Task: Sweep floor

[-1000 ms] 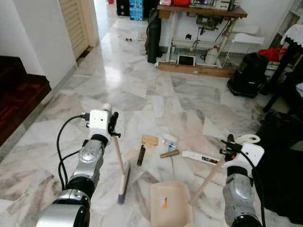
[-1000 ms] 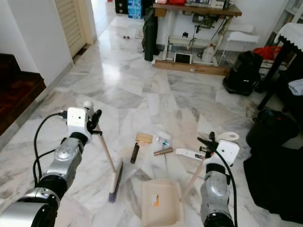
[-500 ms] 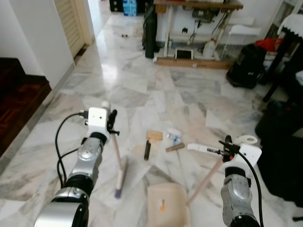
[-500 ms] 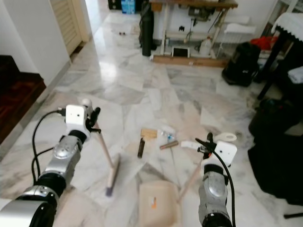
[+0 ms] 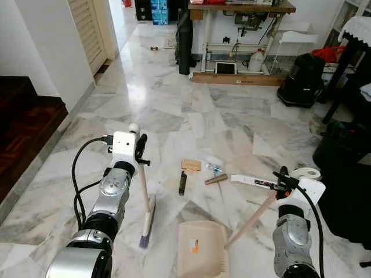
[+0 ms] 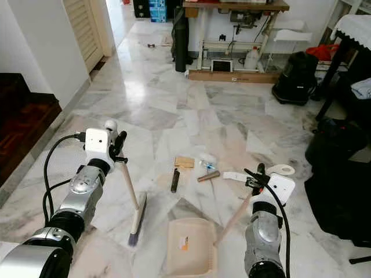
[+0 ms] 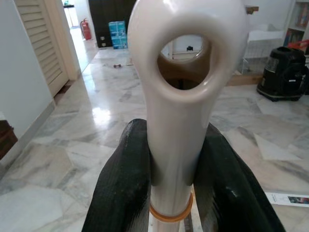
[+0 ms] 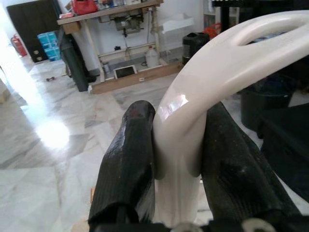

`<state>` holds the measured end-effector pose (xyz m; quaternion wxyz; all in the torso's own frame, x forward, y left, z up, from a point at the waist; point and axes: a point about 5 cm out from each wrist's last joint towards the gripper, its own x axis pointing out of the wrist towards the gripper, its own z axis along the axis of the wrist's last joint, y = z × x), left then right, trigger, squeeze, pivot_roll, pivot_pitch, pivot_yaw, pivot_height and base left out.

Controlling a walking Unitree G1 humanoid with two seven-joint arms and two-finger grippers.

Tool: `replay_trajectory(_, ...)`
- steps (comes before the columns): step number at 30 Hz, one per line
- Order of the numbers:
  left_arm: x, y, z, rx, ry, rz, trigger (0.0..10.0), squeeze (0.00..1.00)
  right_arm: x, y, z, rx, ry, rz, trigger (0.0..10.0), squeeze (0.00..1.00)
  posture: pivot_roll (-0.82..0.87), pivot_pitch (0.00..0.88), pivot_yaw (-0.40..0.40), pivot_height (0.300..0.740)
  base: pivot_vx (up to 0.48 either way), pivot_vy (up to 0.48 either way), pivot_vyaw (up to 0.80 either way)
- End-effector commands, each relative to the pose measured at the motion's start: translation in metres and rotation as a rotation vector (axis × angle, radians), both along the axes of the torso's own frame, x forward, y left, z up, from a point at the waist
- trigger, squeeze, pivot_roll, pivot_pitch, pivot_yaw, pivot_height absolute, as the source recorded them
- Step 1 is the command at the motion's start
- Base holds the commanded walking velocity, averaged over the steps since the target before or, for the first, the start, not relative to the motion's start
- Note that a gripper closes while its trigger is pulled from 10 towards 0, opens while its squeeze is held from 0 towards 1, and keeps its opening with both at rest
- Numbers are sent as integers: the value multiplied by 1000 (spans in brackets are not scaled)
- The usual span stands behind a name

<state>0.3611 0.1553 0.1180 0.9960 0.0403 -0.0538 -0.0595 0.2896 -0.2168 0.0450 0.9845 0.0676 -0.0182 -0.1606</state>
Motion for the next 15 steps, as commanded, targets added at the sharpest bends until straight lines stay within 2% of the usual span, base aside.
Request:
replay_trajectory(1, 2, -1, 11, 7, -54, -8, 10000, 0, 2, -1, 7, -5, -44, -4, 10000, 0, 84, 0, 2, 740, 0, 0, 0)
replay_trajectory(15, 3, 2, 12, 9, -54, -4, 10000, 0, 5, 2, 8, -4, -46, 11, 10000, 0, 82, 0, 0, 740, 0, 0, 0)
